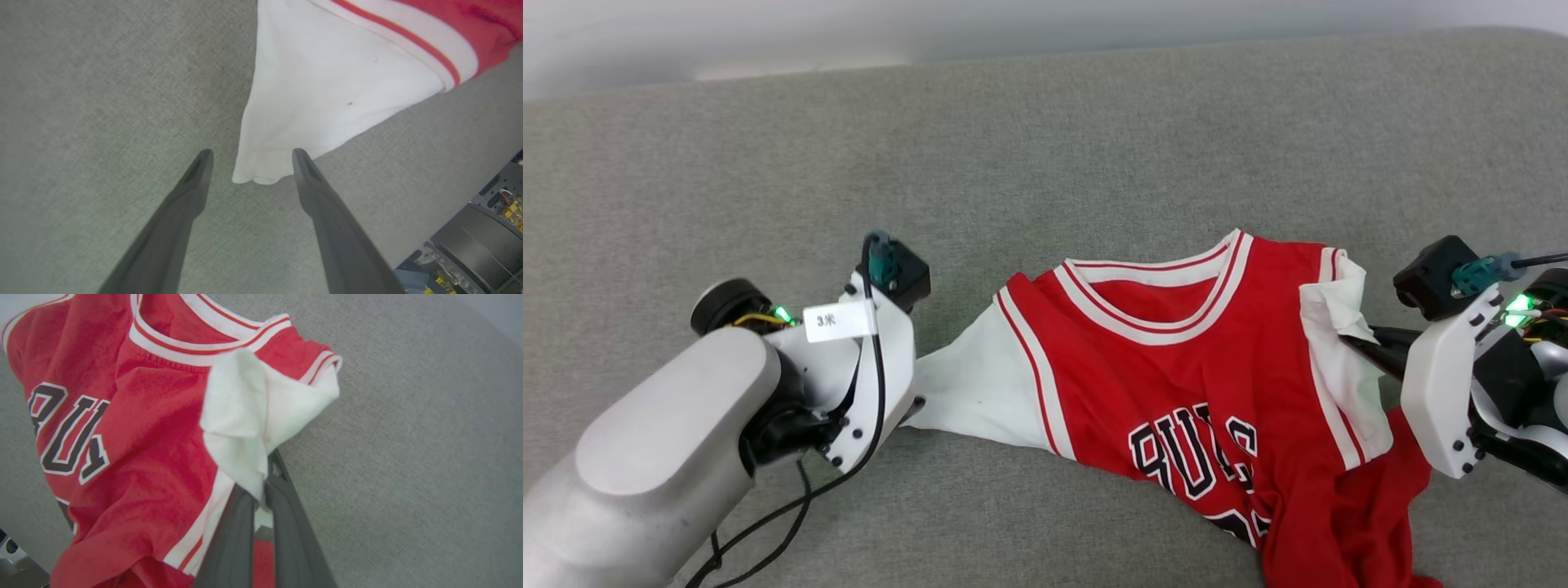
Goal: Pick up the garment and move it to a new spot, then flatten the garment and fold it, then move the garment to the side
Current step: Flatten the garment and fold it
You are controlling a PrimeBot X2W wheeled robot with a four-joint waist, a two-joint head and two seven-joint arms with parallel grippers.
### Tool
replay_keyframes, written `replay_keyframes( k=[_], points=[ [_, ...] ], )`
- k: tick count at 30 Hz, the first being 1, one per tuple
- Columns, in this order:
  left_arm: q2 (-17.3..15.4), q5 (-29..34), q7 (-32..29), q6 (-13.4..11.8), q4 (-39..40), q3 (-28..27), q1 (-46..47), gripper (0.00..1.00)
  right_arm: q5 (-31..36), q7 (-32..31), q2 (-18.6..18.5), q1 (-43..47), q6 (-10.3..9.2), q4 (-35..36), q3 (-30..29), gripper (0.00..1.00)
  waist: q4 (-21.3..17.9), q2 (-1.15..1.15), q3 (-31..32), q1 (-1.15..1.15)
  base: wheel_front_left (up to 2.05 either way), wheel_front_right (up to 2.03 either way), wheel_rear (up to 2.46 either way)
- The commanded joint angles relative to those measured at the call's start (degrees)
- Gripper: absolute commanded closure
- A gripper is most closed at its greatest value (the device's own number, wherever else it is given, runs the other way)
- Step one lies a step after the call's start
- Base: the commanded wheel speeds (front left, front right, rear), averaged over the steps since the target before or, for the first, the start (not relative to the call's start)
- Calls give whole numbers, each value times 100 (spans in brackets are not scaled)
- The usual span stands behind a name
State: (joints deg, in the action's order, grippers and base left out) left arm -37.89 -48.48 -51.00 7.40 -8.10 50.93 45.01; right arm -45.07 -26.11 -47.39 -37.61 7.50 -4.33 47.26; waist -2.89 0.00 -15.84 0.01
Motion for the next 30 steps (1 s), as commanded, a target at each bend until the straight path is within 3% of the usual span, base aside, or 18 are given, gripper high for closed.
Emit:
replay_keyframes(
  k=[1,8,9,10,11,17,24,30],
  points=[
    [-61,-34,10,-2,-77,85,51,0,36,-12,53,-72,-2,16,-1,100,-62,0,-83,-1,0,0,0],
    [-30,-188,158,-4,-717,733,43,0,101,-16,149,-213,-2,-19,118,100,-180,0,-303,-1,0,0,0],
    [-4,-214,197,-4,-780,807,47,15,99,-1,151,-232,-2,-29,133,100,-185,0,-313,-1,0,0,0],
    [19,-259,243,-11,-843,865,51,76,94,15,150,-240,-2,-39,157,100,-189,0,-320,-1,0,0,0],
    [33,-312,269,-10,-885,935,63,100,86,29,147,-242,-2,-55,181,100,-191,0,-318,-1,0,0,0],
    [29,-447,774,-8,-992,1078,356,100,6,159,90,-283,-2,-174,284,100,-121,0,-86,-1,0,0,0],
    [-129,-540,1681,-8,-844,782,693,100,-85,583,-42,-399,-3,-290,55,100,47,0,420,-1,0,0,0],
    [-337,-506,2116,-47,-613,435,1047,100,-75,797,-230,-657,-3,-188,-329,100,160,0,670,-1,0,0,0]
  ],
)
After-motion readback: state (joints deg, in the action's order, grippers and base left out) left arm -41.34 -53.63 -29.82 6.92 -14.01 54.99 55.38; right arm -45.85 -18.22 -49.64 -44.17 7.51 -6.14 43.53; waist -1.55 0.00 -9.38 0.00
